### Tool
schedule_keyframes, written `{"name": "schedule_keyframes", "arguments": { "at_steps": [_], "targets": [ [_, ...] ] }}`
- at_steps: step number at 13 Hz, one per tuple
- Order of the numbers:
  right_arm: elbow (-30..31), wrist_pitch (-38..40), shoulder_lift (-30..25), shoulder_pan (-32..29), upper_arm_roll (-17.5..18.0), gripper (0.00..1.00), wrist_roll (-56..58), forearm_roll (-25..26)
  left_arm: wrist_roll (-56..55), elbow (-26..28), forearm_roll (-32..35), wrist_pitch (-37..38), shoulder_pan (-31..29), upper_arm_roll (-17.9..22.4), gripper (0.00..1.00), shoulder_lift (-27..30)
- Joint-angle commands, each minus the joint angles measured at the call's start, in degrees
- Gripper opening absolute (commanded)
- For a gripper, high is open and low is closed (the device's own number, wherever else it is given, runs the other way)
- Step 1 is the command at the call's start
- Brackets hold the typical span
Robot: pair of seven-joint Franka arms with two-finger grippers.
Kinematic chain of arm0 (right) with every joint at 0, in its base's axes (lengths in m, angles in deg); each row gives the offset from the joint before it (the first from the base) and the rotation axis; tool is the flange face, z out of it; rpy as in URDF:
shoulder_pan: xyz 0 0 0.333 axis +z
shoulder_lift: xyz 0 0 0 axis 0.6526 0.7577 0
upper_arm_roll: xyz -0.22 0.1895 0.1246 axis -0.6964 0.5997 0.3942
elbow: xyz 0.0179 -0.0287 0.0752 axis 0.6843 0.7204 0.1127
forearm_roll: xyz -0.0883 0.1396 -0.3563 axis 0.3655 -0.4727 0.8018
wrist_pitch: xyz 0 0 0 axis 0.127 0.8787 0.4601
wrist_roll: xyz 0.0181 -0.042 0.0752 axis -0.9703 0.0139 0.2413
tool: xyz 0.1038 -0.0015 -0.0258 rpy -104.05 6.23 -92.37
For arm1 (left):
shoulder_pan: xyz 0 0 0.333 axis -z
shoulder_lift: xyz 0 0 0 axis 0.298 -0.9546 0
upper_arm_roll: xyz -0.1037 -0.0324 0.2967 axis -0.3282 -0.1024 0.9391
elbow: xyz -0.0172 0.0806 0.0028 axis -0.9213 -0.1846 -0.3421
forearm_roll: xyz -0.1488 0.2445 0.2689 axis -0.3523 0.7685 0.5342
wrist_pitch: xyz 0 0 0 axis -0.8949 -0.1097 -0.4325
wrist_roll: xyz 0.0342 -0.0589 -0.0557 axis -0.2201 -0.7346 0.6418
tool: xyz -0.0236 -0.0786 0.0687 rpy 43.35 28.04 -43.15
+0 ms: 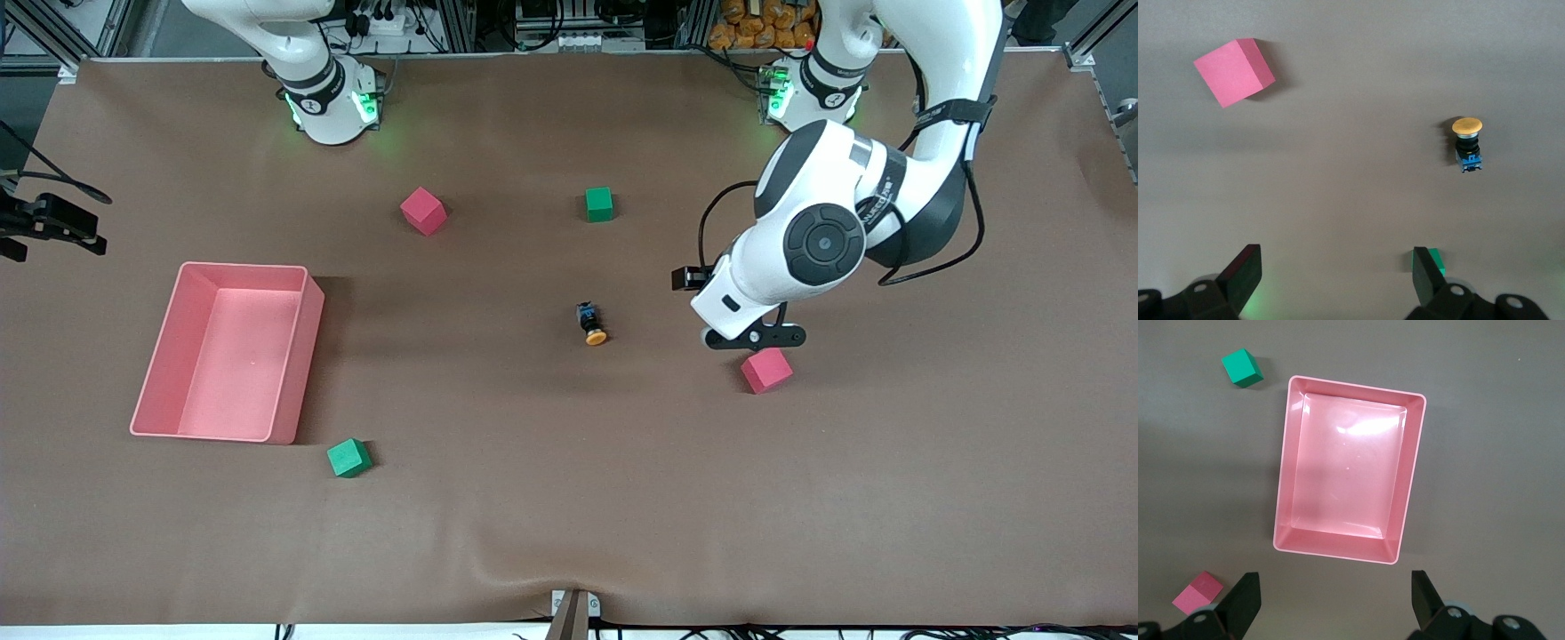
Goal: Place and upright button with both arms
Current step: 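Lower the left gripper over the button lying on the table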
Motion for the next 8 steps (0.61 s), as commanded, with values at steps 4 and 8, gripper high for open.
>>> {"name": "schedule_keyframes", "arguments": {
  "at_steps": [4,8],
  "targets": [
    [-1.75,1.07,0.35,1.87,1.22,1.00,-4.01,-0.16,-0.29,-0.96,-1.01,-0.18,0.23,0.25,1.00,-0.94],
    [-2.98,1.42,0.27,2.67,3.93,1.00,-10.06,-0.16,-0.46,-0.96,-1.71,-0.18,0.06,0.25,1.00,-0.86]
  ]
}}
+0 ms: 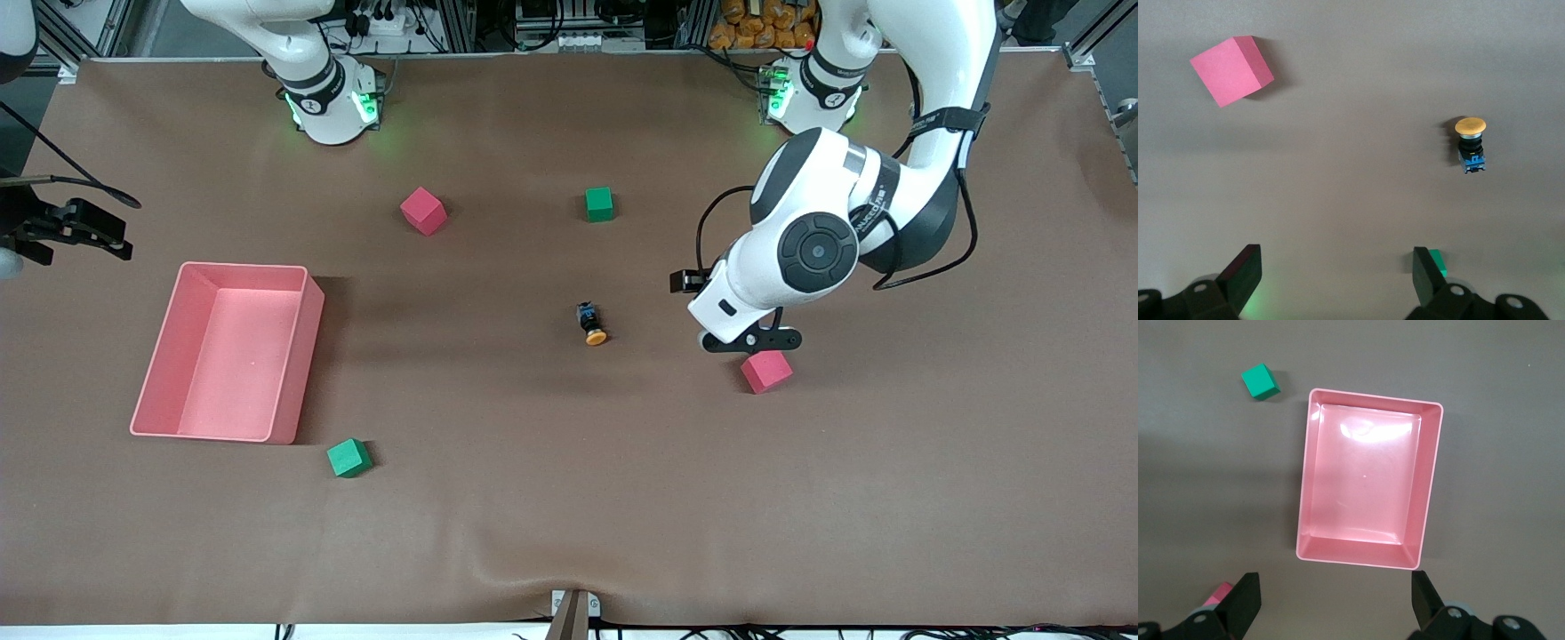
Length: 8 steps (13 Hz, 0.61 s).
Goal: Place and upright button with both arms
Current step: 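Lower the left gripper over the button lying on the table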
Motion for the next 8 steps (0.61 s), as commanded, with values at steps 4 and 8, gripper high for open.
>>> {"name": "schedule_keyframes", "arguments": {
  "at_steps": [4,8],
  "targets": [
    [-5.58,6.78,0.23,-2.12,4.80,1.00,-4.34,-0.10,-2.30,-0.93,-4.10,-1.33,0.41,0.28,1.00,-1.81],
    [-9.35,9.77,0.50,-2.29,4.89,1.00,-6.43,-0.28,-13.79,-1.01,-5.33,-8.43,4.87,0.37,1.00,-6.19]
  ]
}}
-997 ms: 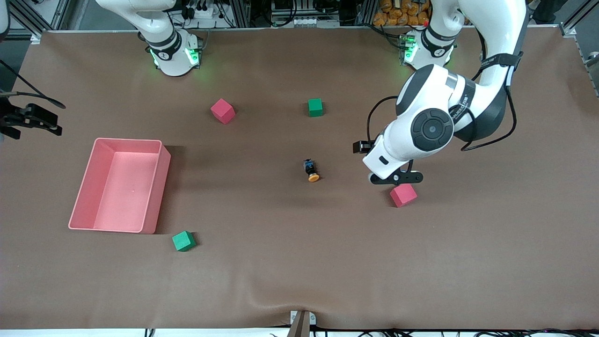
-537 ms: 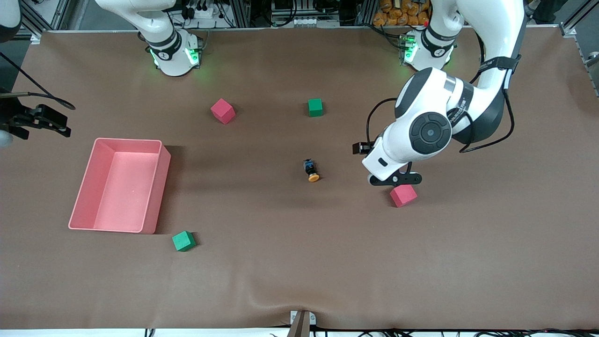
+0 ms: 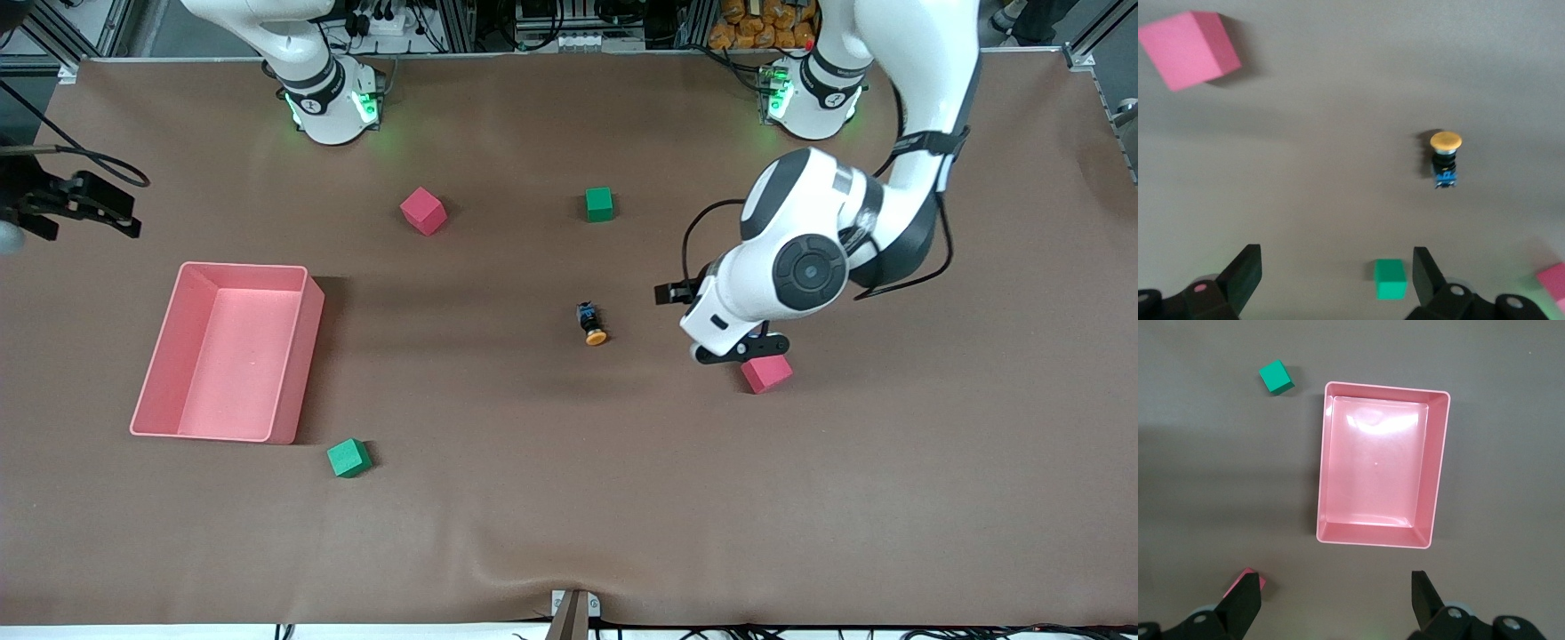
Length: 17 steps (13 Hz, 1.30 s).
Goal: Place and upright button with both arms
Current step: 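Lower the left gripper over the button lying on the table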
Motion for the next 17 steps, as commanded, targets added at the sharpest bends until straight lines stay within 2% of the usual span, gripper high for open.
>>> {"name": "schedule_keyframes", "arguments": {
  "at_steps": [1,4,6,10,13,17],
  "targets": [
    [-3.58,2.03,0.92,-1.04,1.09,1.00,-2.66,-0.28,-9.11,-1.08,-0.38,-5.87,5.96,0.75,1.00,-3.57],
    [-3.67,4.57,0.75,-1.48,0.57,1.00,-5.37,-3.35,-10.54,-1.79,-0.29,-8.53,7.47,0.75,1.00,-5.51],
    [-4.37,4.67,0.75,-1.48,0.57,1.00,-4.86,-2.83,-10.98,-1.79,-0.20,-10.63,8.87,0.84,1.00,-6.30],
    [-4.37,4.32,1.01,-0.87,0.65,1.00,-5.47,-2.48,-11.16,-3.62,-0.20,-16.17,11.95,1.02,1.00,-11.91],
    [-4.46,4.41,1.01,-1.83,0.48,1.00,-4.95,-3.96,-12.30,-4.16,-0.20,-20.74,13.62,1.11,1.00,-14.82],
    [-4.37,4.14,0.75,-1.74,0.56,1.00,-4.77,-2.31,-12.65,-3.90,4.54,-20.75,14.51,1.02,1.00,-15.00]
  ]
}}
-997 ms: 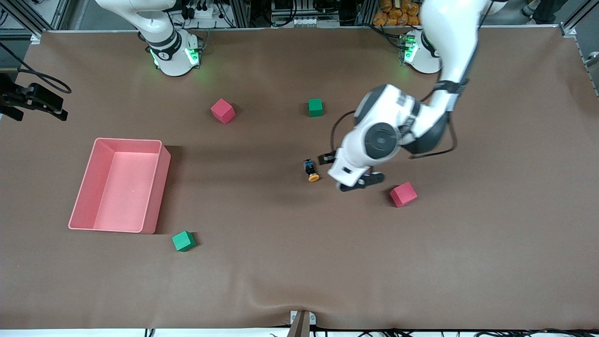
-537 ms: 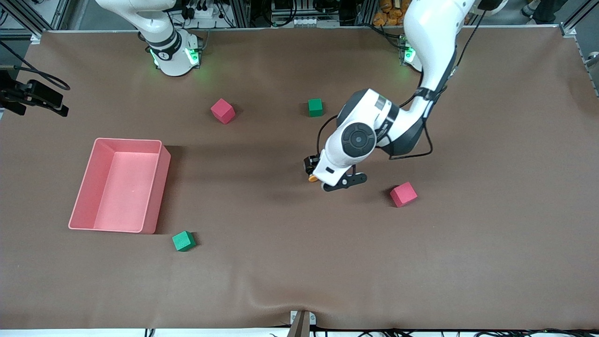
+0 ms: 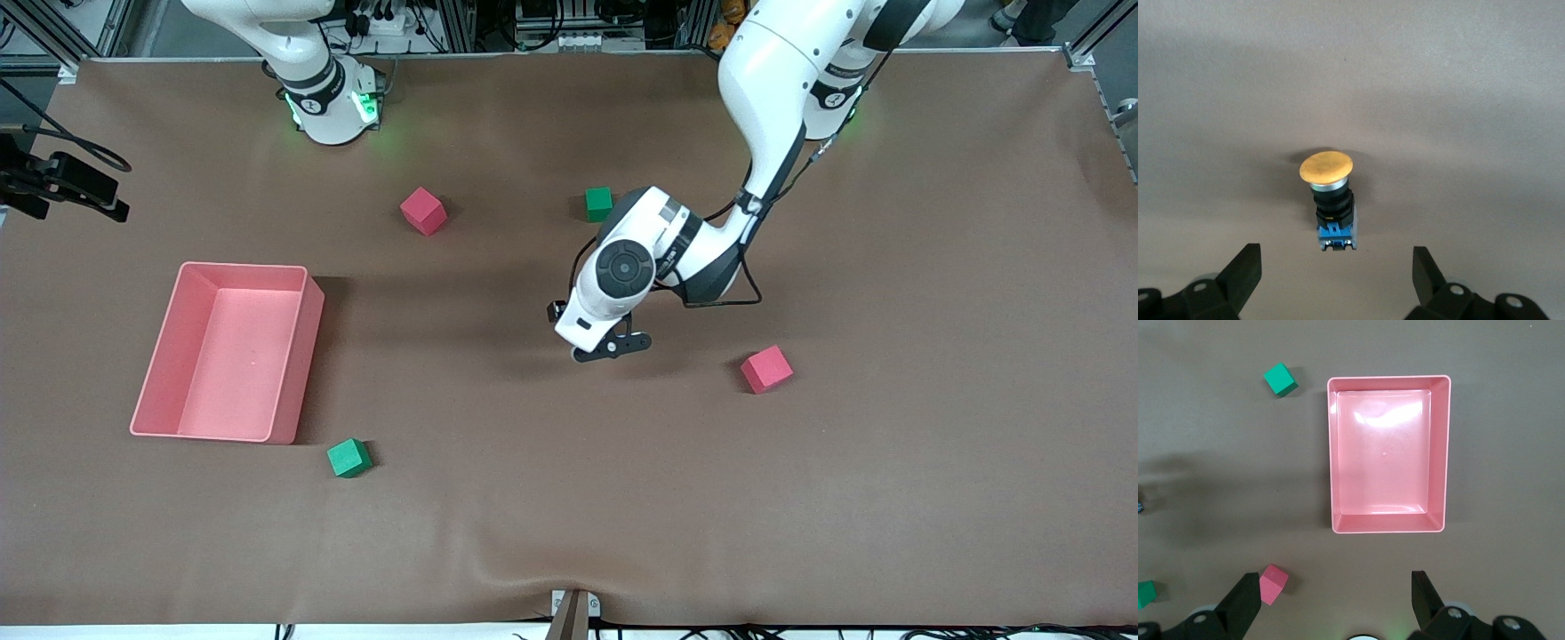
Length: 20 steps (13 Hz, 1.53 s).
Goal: Place and upright button with both arms
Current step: 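Close the left gripper around the button's black body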
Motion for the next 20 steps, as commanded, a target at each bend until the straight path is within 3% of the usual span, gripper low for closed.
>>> {"name": "schedule_keyframes", "arguments": {
  "at_steps": [1,12,14,15,16,20],
  "targets": [
    [-1.34,0.90,0.61,-0.85,0.80,1.00,-0.24,0.89,-1.80,-1.51,2.02,0.33,1.39,0.71,1.00,-1.40],
    [-1.16,-0.06,0.87,-1.21,1.06,1.00,-0.76,0.99,-2.60,-1.69,4.57,-1.87,1.58,0.89,0.92,-5.36],
    [-1.07,-0.06,0.87,-1.38,0.97,1.00,-0.85,0.99,-2.69,-1.69,4.48,-2.75,1.75,0.89,0.86,-5.89],
    [-1.07,0.02,0.87,-1.47,0.97,1.00,-0.85,0.99,-2.69,-1.60,4.30,-2.75,1.75,0.89,0.77,-5.89],
    [-0.99,0.02,0.87,-1.47,0.97,1.00,-0.85,0.99,-2.60,-1.60,4.30,-2.75,1.75,0.89,0.74,-5.89],
    [-0.99,0.02,0.87,-1.20,0.97,1.00,-0.85,0.99,-2.60,-1.69,4.21,-2.84,1.75,0.71,0.74,-5.98]
  ]
}}
